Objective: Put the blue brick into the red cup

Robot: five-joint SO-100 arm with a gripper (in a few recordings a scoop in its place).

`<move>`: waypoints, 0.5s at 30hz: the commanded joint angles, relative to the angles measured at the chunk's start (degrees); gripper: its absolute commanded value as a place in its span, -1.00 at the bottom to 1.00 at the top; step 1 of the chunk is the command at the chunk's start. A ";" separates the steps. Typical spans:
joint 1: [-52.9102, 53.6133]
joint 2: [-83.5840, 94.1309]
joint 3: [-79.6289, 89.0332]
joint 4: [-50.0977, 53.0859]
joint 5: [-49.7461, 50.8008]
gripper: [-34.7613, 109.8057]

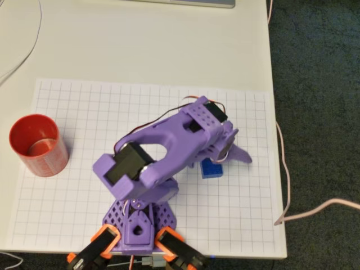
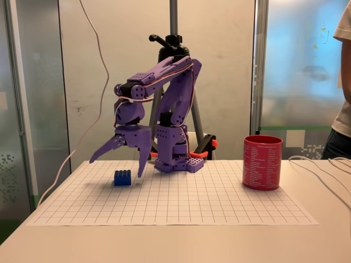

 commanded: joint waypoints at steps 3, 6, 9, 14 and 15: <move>0.44 0.26 0.35 -2.29 1.14 0.23; 0.70 0.18 1.05 -3.60 0.88 0.13; 0.97 0.35 1.23 -4.75 0.70 -0.51; 1.93 1.41 1.76 -8.79 -0.88 -0.52; 1.93 1.41 1.67 -8.79 -0.62 -0.52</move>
